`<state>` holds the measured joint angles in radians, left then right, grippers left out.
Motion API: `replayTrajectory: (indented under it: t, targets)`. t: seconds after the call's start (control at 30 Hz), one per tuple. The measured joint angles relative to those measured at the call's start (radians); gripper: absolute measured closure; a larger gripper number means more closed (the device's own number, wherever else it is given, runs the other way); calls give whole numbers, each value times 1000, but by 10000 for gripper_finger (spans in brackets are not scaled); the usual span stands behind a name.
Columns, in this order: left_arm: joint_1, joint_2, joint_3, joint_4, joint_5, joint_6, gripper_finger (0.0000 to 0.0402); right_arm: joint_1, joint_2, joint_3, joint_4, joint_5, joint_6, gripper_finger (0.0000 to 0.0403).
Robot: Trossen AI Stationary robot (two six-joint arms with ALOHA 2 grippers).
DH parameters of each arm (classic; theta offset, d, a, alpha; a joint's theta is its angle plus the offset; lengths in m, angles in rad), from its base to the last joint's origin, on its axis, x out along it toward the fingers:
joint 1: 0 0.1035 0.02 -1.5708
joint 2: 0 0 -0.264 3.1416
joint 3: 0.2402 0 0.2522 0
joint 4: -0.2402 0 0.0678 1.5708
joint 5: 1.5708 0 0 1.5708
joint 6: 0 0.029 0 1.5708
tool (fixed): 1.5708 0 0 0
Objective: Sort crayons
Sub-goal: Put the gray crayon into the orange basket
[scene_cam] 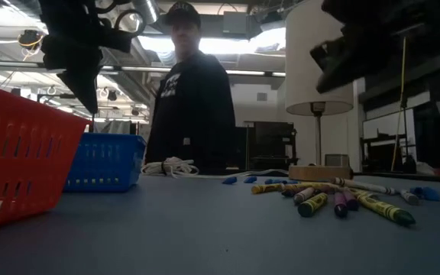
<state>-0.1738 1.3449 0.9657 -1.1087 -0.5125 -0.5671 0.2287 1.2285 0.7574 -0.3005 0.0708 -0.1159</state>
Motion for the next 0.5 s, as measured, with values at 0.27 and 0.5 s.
replayTrajectory:
  t: [0.27,0.5]
  targets:
    - [0,0,0,6,36,-8,326,0,63,0,-127,-39,115,338]
    - [0,0,0,17,38,-8,326,0,226,0,-109,-91,119,280]
